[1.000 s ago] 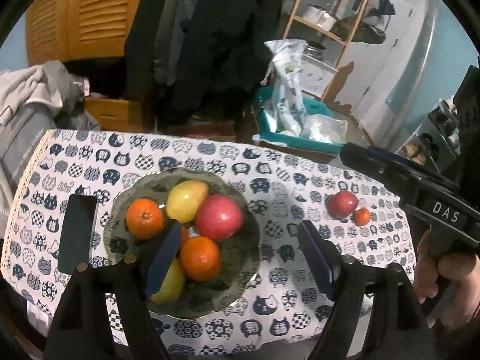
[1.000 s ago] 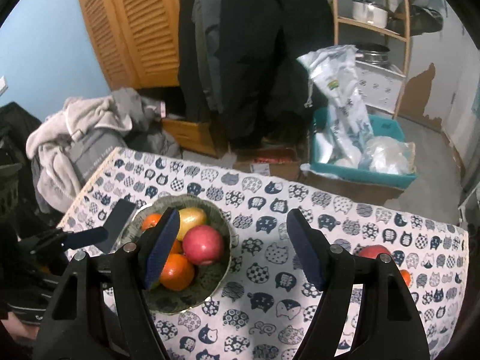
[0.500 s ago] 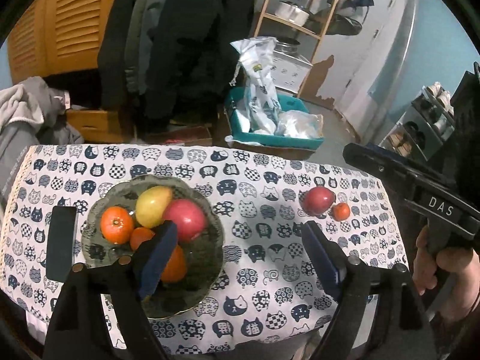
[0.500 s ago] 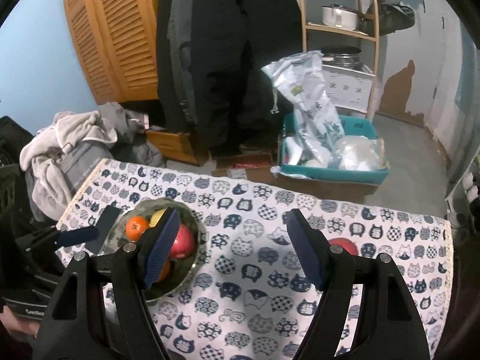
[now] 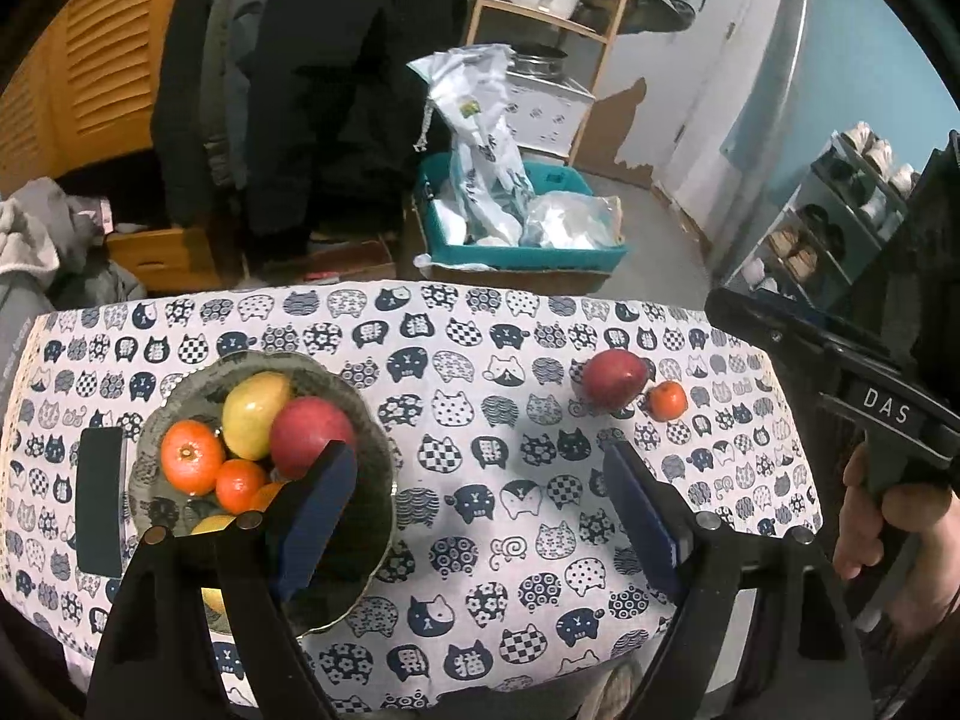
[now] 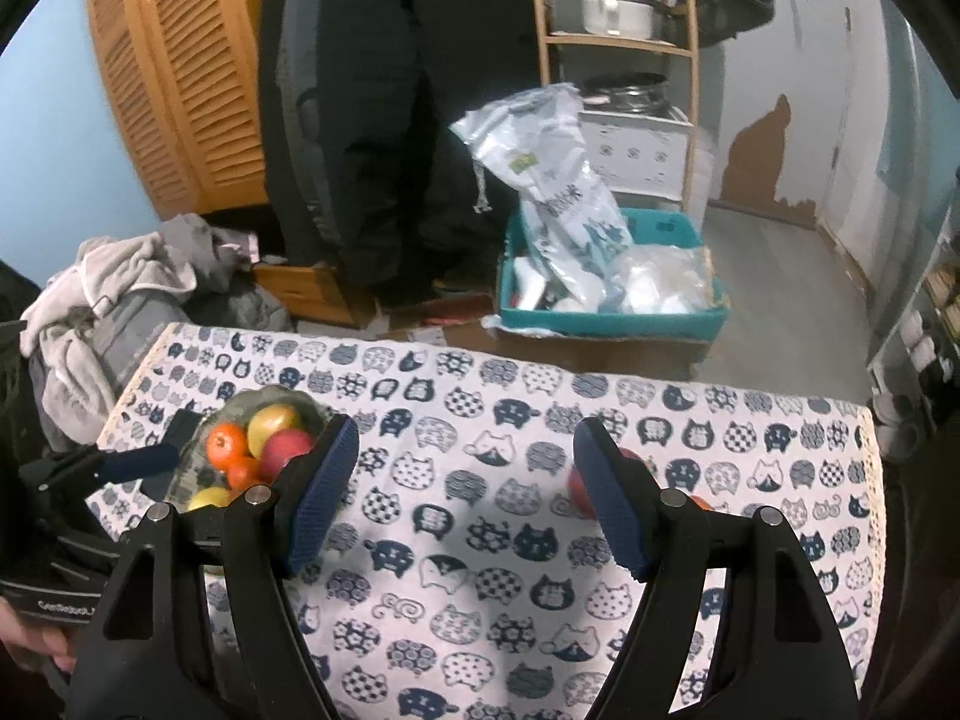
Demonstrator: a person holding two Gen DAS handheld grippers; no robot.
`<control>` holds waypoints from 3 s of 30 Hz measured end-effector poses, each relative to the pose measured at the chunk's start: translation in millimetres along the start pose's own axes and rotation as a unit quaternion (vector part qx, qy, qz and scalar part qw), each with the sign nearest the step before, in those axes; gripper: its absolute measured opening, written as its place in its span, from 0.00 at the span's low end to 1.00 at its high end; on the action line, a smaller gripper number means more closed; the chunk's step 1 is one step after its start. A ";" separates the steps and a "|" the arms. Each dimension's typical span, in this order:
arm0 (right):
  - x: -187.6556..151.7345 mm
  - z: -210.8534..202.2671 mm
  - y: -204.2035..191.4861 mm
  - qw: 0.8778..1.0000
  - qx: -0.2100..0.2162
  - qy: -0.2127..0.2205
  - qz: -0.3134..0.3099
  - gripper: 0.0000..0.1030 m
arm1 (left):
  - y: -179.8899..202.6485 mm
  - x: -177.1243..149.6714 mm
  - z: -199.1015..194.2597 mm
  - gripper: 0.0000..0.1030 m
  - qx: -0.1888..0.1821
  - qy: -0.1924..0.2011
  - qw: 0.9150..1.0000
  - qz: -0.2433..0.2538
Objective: Organize fruits
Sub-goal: 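Lower the left tool onto the red apple while the right tool lowers onto the mandarin, then grasp the red apple with the left tool while the right tool grasps the mandarin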
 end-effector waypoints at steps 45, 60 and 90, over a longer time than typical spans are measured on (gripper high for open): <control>-100.4 63.3 196.3 0.983 -0.074 -0.129 0.109 0.75 | 110.4 -6.6 137.3 0.83 0.006 -0.094 0.991 0.094; -125.7 113.9 216.6 0.977 -0.064 -0.169 0.111 0.75 | 122.1 -15.3 182.3 0.83 -0.004 -0.126 0.986 0.108; -114.6 84.9 231.3 0.981 -0.070 -0.121 0.137 0.47 | 184.3 1.3 227.1 0.83 -0.023 -0.126 0.974 0.189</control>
Point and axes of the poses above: each gripper's, at about its wrist camera, not at the fingertips, and z roughly the way its jaws point, y to its right, x to its top, the point moved 8 cm from there along z, roughly the way its jaws point, and after that the axes turned 8 degrees about x, right-handed, at the moved point
